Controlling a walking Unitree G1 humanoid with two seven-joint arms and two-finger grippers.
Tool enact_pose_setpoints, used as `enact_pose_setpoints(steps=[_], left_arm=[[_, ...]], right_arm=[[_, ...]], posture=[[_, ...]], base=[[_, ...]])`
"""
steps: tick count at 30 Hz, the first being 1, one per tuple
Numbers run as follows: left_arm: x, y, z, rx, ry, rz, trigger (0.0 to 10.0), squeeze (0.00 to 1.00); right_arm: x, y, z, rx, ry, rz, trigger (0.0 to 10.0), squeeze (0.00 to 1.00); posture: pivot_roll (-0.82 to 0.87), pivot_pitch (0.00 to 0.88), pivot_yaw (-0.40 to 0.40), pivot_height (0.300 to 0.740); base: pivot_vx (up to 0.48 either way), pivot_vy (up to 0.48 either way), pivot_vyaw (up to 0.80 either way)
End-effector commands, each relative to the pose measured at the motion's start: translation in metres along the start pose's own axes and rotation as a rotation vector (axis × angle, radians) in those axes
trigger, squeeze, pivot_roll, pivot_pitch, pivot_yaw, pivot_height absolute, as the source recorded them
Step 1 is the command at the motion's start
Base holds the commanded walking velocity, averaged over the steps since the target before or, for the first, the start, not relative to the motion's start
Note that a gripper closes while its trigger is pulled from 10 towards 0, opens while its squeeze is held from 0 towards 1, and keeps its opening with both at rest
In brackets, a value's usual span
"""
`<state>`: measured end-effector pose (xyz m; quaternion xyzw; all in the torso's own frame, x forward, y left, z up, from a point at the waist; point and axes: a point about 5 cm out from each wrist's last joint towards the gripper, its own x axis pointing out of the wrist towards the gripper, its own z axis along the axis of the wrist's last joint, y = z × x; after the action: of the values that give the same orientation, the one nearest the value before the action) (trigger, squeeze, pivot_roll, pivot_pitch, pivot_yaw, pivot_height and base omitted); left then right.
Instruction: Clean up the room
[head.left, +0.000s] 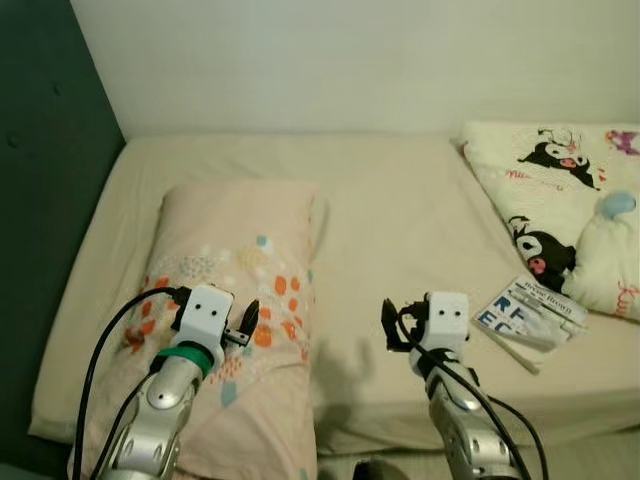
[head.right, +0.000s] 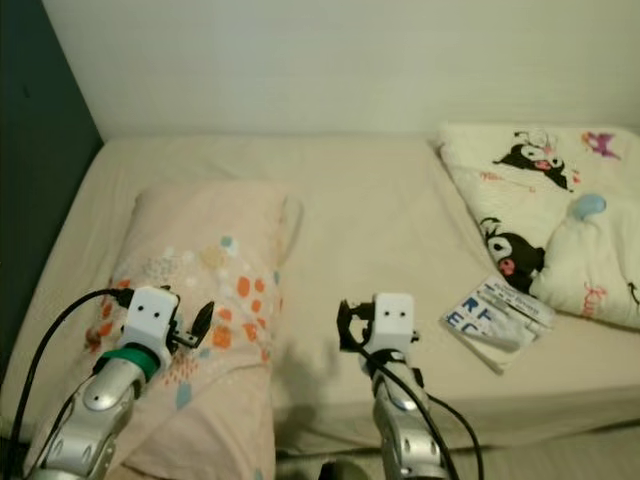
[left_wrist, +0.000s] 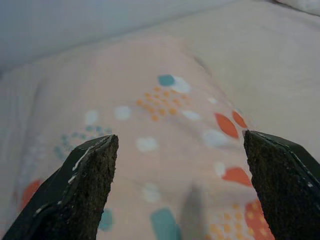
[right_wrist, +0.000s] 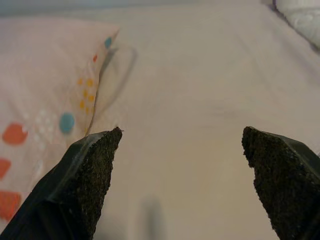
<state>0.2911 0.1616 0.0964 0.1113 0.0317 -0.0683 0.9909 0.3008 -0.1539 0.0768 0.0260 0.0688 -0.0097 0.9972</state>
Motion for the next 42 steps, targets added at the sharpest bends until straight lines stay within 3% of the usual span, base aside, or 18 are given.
enact_pose_setpoints(steps=[1,13,18,22,23,29,33,42], left_arm=[[-0.003,0.002,-0.008,-0.007,0.039,0.014,10.0,0.00],[-0.004,0.001,-0.013,-0.014,0.066,0.013,10.0,0.00],[-0.003,-0.004,-0.022,-0.100,0.118,0.002,10.0,0.00],[-0.002,-0.007,-0.026,-0.098,0.147,-0.003,10.0,0.00],[0.000,-0.012,-0.030,-0.066,0.165,-0.011,10.0,0.00],[0.005,-0.016,-0.027,-0.066,0.152,-0.013,10.0,0.00],[0.014,-0.021,-0.022,-0.065,0.132,-0.044,10.0,0.00],[0.015,-0.031,-0.030,-0.101,0.163,-0.071,10.0,0.00]], right_arm=[[0.000,-0.001,-0.003,0.012,0.016,-0.011,10.0,0.00],[-0.002,-0.003,-0.009,0.014,0.045,-0.052,10.0,0.00],[-0.004,-0.008,-0.015,0.039,0.072,-0.093,10.0,0.00],[-0.004,-0.008,-0.015,0.044,0.070,-0.095,10.0,0.00],[-0.005,-0.013,-0.015,0.081,0.058,-0.130,10.0,0.00],[-0.007,-0.023,-0.017,0.127,0.058,-0.196,10.0,0.00],[-0.014,-0.032,-0.021,0.091,0.072,-0.273,10.0,0.00],[-0.031,-0.033,-0.017,0.010,0.048,-0.283,10.0,0.00]], posture=[[0.13,0.013,-0.012,0.712],[0.13,0.019,-0.006,0.740],[0.12,0.016,-0.003,0.740],[0.12,0.014,0.002,0.740],[0.12,0.014,0.002,0.740],[0.11,0.012,0.017,0.740],[0.04,0.000,0.094,0.740],[-0.01,0.010,0.094,0.740]], base=[[0.000,0.000,0.00],[0.000,0.000,0.00],[0.000,0.000,0.00],[0.000,0.000,0.00],[0.000,0.000,0.00],[0.000,0.000,0.00],[0.000,0.000,0.00],[0.000,0.000,0.00]])
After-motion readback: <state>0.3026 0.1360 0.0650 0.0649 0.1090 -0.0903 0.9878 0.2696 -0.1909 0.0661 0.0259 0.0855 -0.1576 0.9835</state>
